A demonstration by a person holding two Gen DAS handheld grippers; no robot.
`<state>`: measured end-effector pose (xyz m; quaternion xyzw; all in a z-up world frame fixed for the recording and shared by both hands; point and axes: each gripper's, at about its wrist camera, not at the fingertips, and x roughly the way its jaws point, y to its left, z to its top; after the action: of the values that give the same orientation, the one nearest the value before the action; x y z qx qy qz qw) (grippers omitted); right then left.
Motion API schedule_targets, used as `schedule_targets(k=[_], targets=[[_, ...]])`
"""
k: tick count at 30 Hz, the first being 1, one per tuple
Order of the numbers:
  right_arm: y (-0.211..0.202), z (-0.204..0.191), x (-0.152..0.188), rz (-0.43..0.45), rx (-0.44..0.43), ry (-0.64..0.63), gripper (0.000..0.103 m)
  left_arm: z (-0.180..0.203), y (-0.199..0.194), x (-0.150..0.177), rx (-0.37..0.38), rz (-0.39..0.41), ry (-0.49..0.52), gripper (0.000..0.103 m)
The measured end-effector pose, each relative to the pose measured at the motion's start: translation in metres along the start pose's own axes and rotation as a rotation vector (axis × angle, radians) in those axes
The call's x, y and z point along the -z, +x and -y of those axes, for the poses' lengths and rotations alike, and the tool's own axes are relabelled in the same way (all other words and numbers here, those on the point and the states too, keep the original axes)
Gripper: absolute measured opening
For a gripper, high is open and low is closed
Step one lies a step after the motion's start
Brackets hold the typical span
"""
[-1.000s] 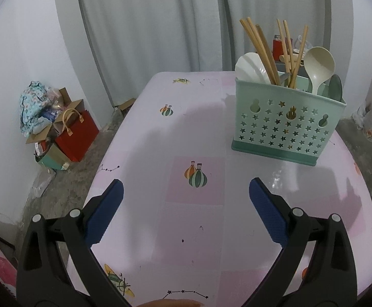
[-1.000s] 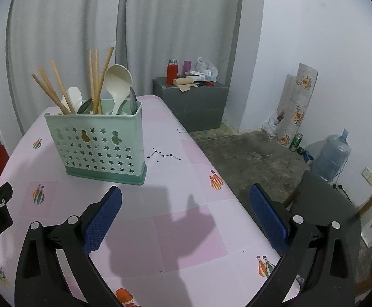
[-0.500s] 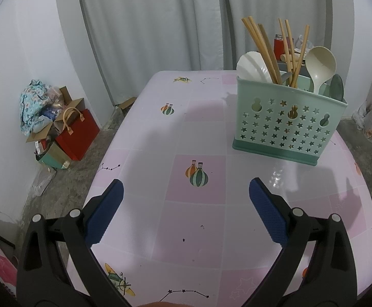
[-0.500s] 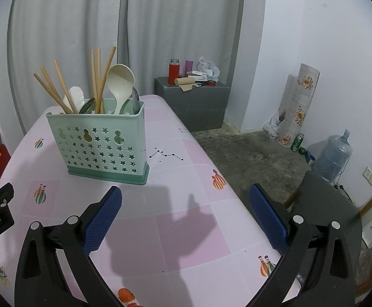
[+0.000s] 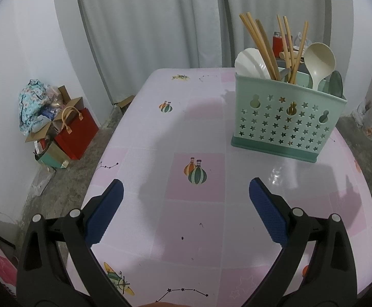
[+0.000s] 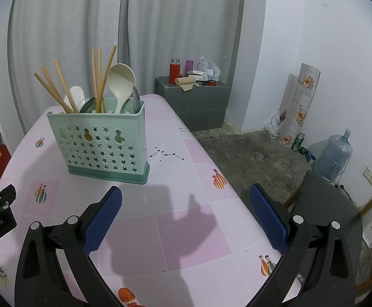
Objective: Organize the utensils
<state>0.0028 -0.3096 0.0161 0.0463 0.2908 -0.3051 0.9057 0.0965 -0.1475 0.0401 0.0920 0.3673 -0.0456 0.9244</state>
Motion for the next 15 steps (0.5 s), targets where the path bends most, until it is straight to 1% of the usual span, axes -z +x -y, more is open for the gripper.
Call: schedule_targets(k=[15], targets=[[0.0003, -0.0006, -0.0005, 0.002, 0.000, 0.000, 0.097, 0.0001, -0.0011, 0.0004, 0.005, -0.001, 0.001, 0.095]])
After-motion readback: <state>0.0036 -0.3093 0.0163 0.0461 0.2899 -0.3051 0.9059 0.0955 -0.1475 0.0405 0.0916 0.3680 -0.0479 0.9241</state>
